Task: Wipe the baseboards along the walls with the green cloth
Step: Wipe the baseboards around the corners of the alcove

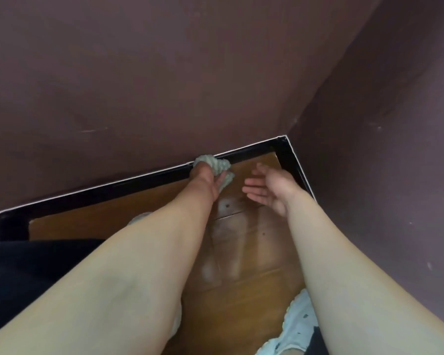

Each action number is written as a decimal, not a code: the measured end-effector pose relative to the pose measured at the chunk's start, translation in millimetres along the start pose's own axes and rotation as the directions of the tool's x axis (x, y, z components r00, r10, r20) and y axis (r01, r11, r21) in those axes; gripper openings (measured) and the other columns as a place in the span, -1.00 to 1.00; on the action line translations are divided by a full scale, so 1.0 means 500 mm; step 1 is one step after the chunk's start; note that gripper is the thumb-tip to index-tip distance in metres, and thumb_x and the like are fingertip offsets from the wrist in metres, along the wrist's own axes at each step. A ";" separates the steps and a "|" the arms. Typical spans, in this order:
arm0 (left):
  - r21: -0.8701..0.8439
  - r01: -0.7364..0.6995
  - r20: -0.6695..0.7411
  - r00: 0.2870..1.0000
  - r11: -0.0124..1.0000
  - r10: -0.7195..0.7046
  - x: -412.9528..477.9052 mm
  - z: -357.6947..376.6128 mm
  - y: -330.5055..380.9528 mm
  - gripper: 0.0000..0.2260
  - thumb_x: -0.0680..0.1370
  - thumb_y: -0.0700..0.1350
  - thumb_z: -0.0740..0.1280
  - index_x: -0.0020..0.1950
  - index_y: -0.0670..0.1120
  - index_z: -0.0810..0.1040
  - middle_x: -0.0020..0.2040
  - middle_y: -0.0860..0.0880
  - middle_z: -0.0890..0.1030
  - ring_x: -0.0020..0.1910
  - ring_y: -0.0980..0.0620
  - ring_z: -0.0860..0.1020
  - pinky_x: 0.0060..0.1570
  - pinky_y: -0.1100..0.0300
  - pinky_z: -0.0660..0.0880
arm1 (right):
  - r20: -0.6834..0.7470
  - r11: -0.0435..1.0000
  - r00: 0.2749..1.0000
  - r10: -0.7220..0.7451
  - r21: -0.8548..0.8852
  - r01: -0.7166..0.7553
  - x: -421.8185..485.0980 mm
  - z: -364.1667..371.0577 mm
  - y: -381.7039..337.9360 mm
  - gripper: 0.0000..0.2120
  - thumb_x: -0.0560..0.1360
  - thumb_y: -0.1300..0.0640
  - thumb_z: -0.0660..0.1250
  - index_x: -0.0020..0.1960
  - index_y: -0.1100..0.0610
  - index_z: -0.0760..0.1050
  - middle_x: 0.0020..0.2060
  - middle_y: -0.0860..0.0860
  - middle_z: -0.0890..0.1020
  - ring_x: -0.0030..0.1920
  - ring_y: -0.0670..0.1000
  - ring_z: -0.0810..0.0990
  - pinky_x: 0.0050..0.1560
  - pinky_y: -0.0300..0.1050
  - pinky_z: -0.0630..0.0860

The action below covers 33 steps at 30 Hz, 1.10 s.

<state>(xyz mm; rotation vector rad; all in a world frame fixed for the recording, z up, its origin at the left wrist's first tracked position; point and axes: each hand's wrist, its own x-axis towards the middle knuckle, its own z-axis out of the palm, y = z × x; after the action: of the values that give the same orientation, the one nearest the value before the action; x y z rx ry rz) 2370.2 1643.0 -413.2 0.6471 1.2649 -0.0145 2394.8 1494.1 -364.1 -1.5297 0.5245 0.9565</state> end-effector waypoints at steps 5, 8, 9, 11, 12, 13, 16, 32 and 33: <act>-0.025 -0.012 0.095 0.995 1.000 0.014 -0.002 0.052 -0.002 -0.58 0.64 -0.26 -0.03 -0.26 -0.32 0.51 -0.45 -0.19 0.63 -0.17 -0.22 0.59 -0.26 0.14 0.59 | -0.073 0.994 0.997 0.004 0.108 0.004 0.015 -0.019 -0.020 -0.63 0.70 -0.05 0.05 0.26 0.19 0.43 0.04 0.18 0.63 0.04 0.18 0.65 0.14 0.04 0.57; 0.064 -0.061 0.176 0.983 0.996 0.049 -0.016 0.092 -0.021 -0.72 0.32 -0.38 0.01 -0.32 -0.23 0.50 -0.39 -0.17 0.65 -0.23 -0.12 0.59 -0.21 0.20 0.54 | -0.079 0.992 0.997 0.009 0.128 0.001 0.024 -0.019 -0.022 -0.64 0.69 -0.06 0.05 0.23 0.18 0.45 -0.05 0.15 0.65 -0.01 0.15 0.67 0.06 0.01 0.59; 0.072 -0.078 0.167 0.984 0.994 0.065 -0.016 0.100 -0.024 -0.72 0.28 -0.37 0.01 -0.29 -0.23 0.51 -0.37 -0.17 0.65 -0.26 -0.11 0.59 -0.25 0.23 0.54 | -0.074 0.992 0.997 0.015 0.125 -0.005 0.026 -0.019 -0.019 -0.64 0.69 -0.07 0.05 0.22 0.17 0.45 -0.05 0.15 0.65 -0.03 0.15 0.68 0.03 0.00 0.60; 0.038 -0.081 0.092 0.993 0.996 0.077 -0.007 0.109 -0.024 -0.69 0.43 -0.39 0.00 -0.24 -0.24 0.53 -0.35 -0.22 0.63 -0.34 -0.13 0.59 -0.33 0.19 0.57 | -0.076 0.992 0.997 0.024 0.123 -0.015 0.030 -0.025 -0.014 -0.65 0.69 -0.08 0.06 0.20 0.16 0.45 -0.06 0.14 0.66 -0.07 0.12 0.68 -0.01 -0.02 0.60; 0.033 -0.103 0.043 0.994 0.994 0.101 0.002 0.109 -0.024 -0.69 0.49 -0.37 0.00 -0.27 -0.24 0.51 -0.34 -0.24 0.61 -0.39 -0.15 0.57 -0.35 0.14 0.58 | -0.088 0.991 0.996 0.033 0.135 -0.021 0.032 -0.030 -0.012 -0.65 0.69 -0.08 0.07 0.21 0.17 0.45 -0.05 0.14 0.66 -0.08 0.12 0.68 -0.02 -0.02 0.61; 0.047 -0.134 -0.002 0.991 0.990 0.135 0.012 0.107 -0.023 -0.70 0.51 -0.36 0.02 -0.31 -0.23 0.48 -0.32 -0.28 0.60 -0.43 -0.16 0.55 -0.36 0.10 0.57 | -0.102 0.989 0.994 0.041 0.146 -0.025 0.034 -0.036 -0.011 -0.65 0.69 -0.07 0.08 0.22 0.17 0.45 -0.04 0.14 0.66 -0.08 0.12 0.68 -0.02 -0.02 0.61; 0.120 -0.180 -0.102 0.976 0.976 0.192 0.044 0.104 -0.027 -0.75 0.48 -0.33 0.08 -0.35 -0.19 0.44 -0.23 -0.37 0.61 -0.46 -0.19 0.54 -0.40 0.02 0.57 | -0.134 0.987 0.990 0.047 0.158 -0.025 0.038 -0.051 -0.012 -0.65 0.69 -0.07 0.08 0.23 0.17 0.44 0.00 0.15 0.66 -0.05 0.12 0.68 0.02 0.00 0.61; 0.172 -0.094 0.122 0.990 0.981 0.073 0.004 0.153 -0.046 -0.66 0.67 -0.23 0.01 -0.12 -0.19 0.55 -0.34 -0.13 0.68 -0.32 -0.07 0.62 -0.35 0.21 0.58 | -0.179 0.995 0.981 0.075 0.085 -0.060 0.039 -0.078 -0.001 -0.68 0.68 -0.04 0.09 0.21 0.15 0.48 -0.06 0.12 0.64 -0.13 0.09 0.66 -0.02 -0.01 0.57; 0.167 -0.091 0.106 0.992 0.982 0.073 0.013 0.148 -0.047 -0.68 0.69 -0.20 0.02 0.03 -0.19 0.57 -0.14 -0.18 0.70 -0.20 -0.11 0.64 -0.26 0.17 0.61 | -0.187 0.997 0.979 0.076 0.026 -0.073 0.040 -0.079 0.001 -0.66 0.68 -0.05 0.09 0.22 0.16 0.48 -0.05 0.12 0.65 -0.13 0.09 0.66 -0.03 -0.02 0.57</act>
<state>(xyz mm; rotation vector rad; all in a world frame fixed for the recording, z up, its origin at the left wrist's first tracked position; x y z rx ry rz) 2428.6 1592.0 -418.5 0.8370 1.1478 -0.0873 2416.4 1459.6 -382.1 -1.6014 0.7277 0.8661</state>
